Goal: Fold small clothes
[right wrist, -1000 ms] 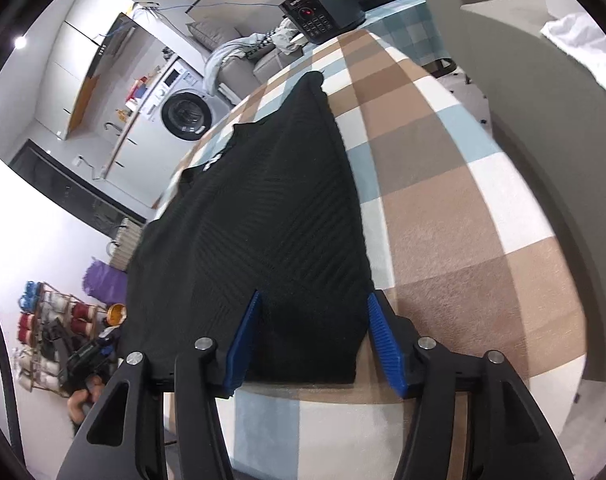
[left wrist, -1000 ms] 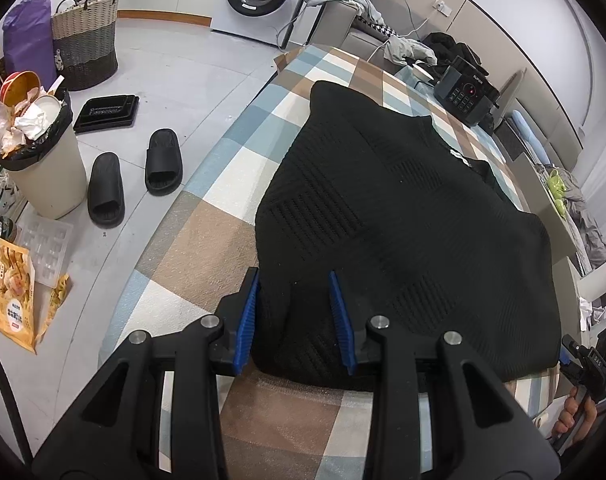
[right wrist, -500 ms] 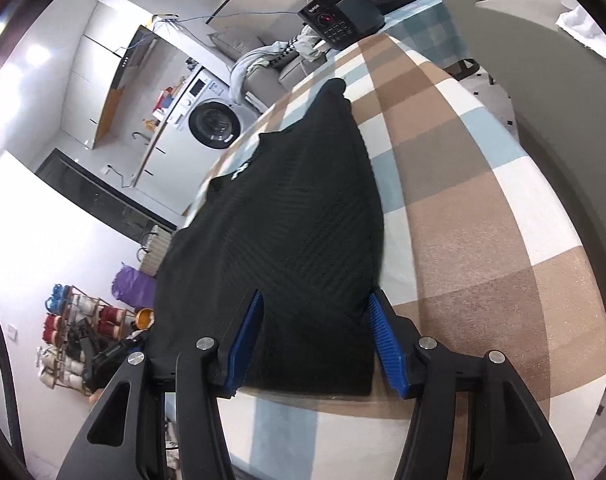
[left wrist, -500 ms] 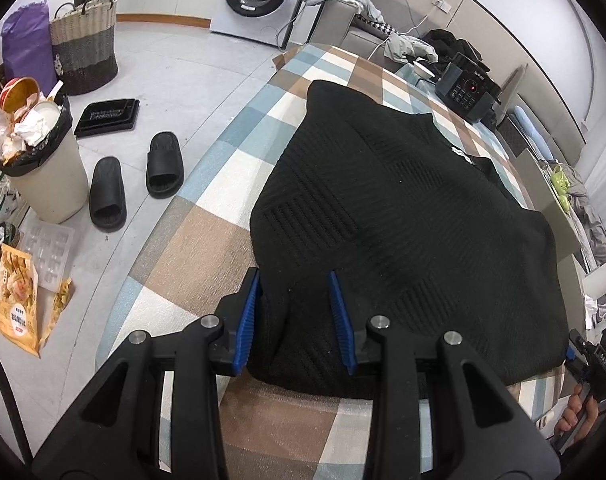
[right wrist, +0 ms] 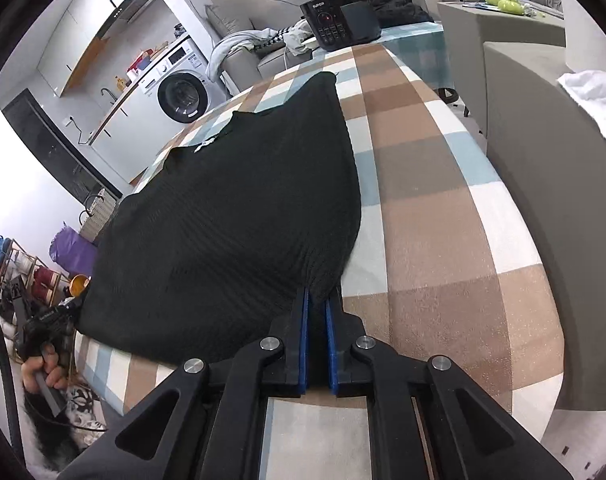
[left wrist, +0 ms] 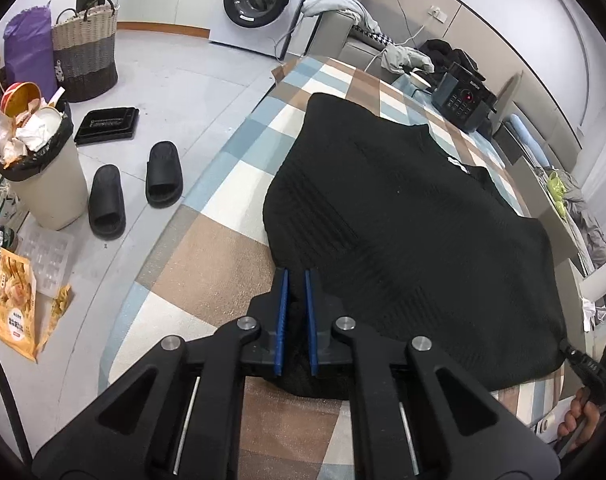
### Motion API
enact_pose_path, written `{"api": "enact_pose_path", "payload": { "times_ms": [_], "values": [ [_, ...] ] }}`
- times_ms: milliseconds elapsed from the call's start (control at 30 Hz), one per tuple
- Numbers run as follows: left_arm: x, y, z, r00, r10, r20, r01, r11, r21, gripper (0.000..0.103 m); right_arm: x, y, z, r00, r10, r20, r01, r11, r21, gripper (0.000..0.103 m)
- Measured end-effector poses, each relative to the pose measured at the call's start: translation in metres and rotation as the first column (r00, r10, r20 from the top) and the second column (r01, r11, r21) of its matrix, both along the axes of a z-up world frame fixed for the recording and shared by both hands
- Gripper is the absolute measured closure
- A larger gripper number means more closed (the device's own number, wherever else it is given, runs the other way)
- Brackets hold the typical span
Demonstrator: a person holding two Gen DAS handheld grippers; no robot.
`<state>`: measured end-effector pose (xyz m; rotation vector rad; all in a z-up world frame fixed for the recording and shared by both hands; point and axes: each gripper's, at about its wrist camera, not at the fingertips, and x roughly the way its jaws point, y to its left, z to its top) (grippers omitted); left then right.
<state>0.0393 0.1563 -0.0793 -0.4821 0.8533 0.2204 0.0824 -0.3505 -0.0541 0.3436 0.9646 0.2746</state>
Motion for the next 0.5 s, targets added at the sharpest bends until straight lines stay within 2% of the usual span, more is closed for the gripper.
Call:
{"api": "enact_pose_path", "payload": {
  "times_ms": [100,200,300,333,367,433,500],
  "values": [
    [-0.003,0.001,0.006,1.000,0.016,0.010,-0.016,1.000,0.012,0.097,0.000,-0.001,0.011,0.999,-0.028,0.031,0.027,1.000,0.009,0.089],
    [-0.004,0.001,0.012,1.000,0.024,0.012,-0.024,0.999,0.022,0.093,-0.003,0.006,0.027,0.994,-0.047,0.103,0.052,0.998,-0.046,0.081],
    [-0.009,-0.002,0.024,0.999,0.027,0.032,-0.029,0.998,0.061,0.076,-0.007,0.019,0.046,0.982,-0.039,0.184,0.057,0.994,-0.093,0.079],
    [-0.011,-0.005,0.029,0.999,0.023,0.044,-0.026,0.997,0.071,0.067,-0.007,0.024,0.051,0.977,-0.036,0.210,0.061,0.992,-0.112,0.076],
    [-0.011,-0.007,0.032,0.998,0.016,0.056,-0.020,0.997,0.076,0.062,-0.006,0.031,0.055,0.974,-0.020,0.226,0.048,0.992,-0.120,0.067],
    [-0.011,-0.015,0.038,0.997,-0.011,0.074,0.005,0.997,0.082,0.057,0.002,0.050,0.056,0.973,0.031,0.230,-0.002,0.992,-0.125,0.059],
    [-0.007,-0.026,0.040,0.996,-0.045,0.079,0.038,0.996,0.083,0.052,0.008,0.069,0.050,0.974,0.083,0.212,-0.054,0.989,-0.140,0.059]
  ]
}}
